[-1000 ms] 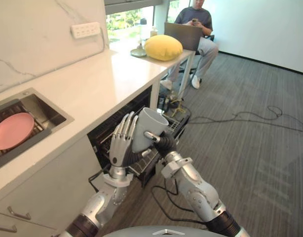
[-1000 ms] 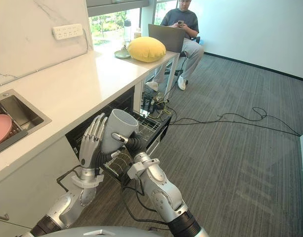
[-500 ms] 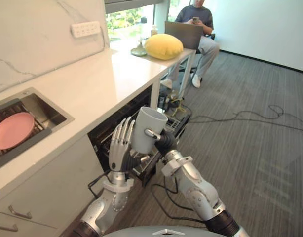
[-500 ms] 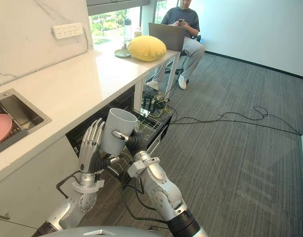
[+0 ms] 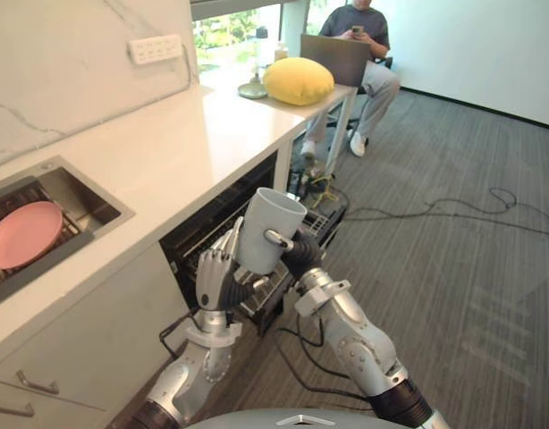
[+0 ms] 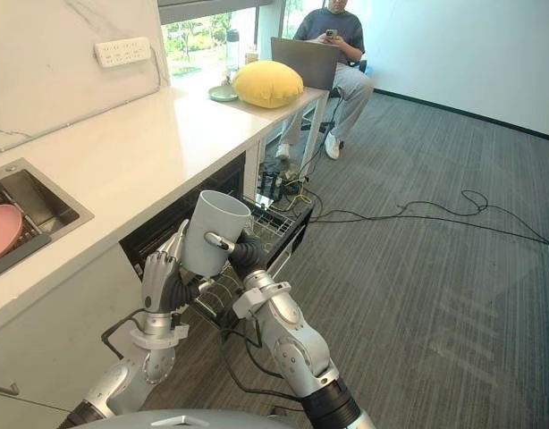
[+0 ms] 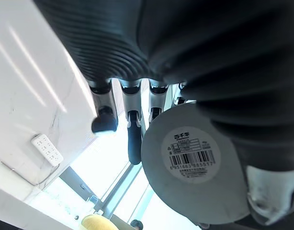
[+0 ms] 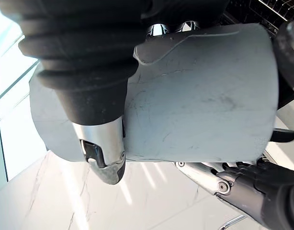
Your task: Walk over to the sink, pick up the cup, carry it to the dishwasher, place the cup inside the dishwasher, then close the dishwasher door
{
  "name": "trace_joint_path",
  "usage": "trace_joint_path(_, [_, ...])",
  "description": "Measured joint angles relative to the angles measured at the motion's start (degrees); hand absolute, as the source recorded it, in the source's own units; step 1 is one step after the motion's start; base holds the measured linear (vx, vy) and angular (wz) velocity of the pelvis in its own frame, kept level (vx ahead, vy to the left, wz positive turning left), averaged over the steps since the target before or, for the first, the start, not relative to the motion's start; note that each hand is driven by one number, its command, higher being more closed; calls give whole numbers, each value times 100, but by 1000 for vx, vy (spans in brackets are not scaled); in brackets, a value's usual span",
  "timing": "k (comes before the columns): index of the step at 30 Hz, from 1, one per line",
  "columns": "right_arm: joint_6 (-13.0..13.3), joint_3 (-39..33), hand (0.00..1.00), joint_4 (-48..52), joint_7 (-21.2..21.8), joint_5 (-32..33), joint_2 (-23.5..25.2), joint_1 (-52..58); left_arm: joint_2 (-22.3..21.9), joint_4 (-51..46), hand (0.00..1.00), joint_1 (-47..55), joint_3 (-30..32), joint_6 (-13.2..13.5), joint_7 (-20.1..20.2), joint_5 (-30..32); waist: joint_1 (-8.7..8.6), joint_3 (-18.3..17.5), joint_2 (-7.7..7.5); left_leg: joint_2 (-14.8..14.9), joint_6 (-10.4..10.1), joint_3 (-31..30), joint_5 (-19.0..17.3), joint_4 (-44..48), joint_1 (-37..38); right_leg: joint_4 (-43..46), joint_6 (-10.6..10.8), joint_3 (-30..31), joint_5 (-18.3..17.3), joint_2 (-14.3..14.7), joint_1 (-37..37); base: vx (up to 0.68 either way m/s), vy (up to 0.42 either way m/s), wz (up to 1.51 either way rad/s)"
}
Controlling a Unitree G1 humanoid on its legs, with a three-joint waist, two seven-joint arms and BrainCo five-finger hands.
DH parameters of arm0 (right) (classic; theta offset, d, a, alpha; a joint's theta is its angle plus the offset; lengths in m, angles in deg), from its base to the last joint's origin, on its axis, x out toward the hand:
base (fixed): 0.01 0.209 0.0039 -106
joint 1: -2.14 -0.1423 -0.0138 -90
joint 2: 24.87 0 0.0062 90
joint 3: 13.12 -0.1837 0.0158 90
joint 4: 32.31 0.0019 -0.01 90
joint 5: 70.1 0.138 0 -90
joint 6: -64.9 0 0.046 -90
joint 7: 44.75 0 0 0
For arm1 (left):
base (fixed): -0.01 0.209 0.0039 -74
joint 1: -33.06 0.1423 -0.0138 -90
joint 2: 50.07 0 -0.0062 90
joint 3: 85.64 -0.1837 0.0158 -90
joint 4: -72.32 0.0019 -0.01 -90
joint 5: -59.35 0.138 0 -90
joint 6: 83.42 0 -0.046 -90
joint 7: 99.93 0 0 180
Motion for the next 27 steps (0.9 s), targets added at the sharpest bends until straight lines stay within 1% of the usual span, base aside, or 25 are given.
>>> trace_joint_path(6, [-6, 0, 0, 0, 28, -4, -56, -69, 0, -6, 100, -41, 1, 39, 31, 3, 39, -1, -1, 0, 3, -1, 2, 4, 0, -1, 0, -1, 1, 0, 1, 0, 0, 0])
trace_joint_path(7, [-6, -1, 100, 0, 28, -3, -67, -98, 1, -7, 100, -60, 4, 39, 31, 2, 42, -2, -3, 0, 4, -1, 3, 4, -1, -2, 0, -2, 1, 0, 1, 0, 0, 0])
trace_joint_path(16, [7, 1, 100, 1, 25, -14, -190, -146, 6, -12, 100, -75, -8, 48, 48, 1, 68, -11, -21, 0, 5, -5, 4, 6, -4, -10, -2, -5, 3, 0, 5, 0, 0, 0])
trace_joint_path(24, [121, 23, 100, 2, -72, -12, -190, -223, 8, -21, 100, -178, -15, 41, 47, -19, 70, -20, -40, 1, 5, -4, 3, 7, -8, -17, -5, -2, 6, 0, 4, 0, 0, 0])
trace_joint_path(25, [122, 26, 100, 2, -75, -12, -190, -224, 8, -21, 0, -178, -15, 41, 47, -28, 70, -20, -40, 1, 5, -4, 3, 7, -9, -18, -4, -2, 6, 0, 4, 0, 0, 0])
trace_joint_path(27, [123, 30, 100, 2, -81, -13, -188, -225, 8, -21, 0, -177, -25, 41, 46, -36, 70, -20, -41, 1, 4, -4, 3, 7, -17, -20, -3, -3, 7, 0, -2, 0, 0, 0])
